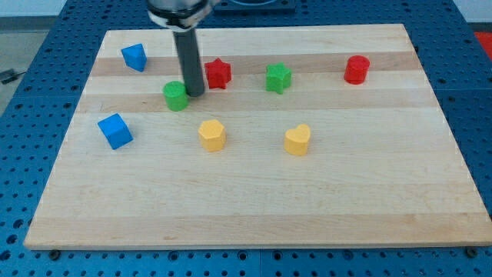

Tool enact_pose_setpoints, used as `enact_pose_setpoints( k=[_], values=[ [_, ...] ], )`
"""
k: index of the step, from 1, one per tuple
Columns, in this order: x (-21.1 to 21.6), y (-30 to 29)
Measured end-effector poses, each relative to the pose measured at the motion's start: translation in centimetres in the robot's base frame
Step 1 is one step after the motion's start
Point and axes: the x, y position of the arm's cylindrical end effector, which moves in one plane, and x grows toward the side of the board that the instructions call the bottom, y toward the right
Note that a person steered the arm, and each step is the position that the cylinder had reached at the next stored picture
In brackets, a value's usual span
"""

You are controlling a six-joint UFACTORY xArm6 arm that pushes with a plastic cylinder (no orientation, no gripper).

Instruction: Move the green circle towards the red star

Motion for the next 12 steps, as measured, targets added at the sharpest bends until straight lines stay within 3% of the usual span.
enact_pose_setpoints(
  k=[5, 7, 8, 11, 12],
  values=[
    [8.4, -2.7],
    [6.0, -7.5],
    [2.9, -7.6],
    [1.8, -12.9],
    [-1.0, -12.2]
  ],
)
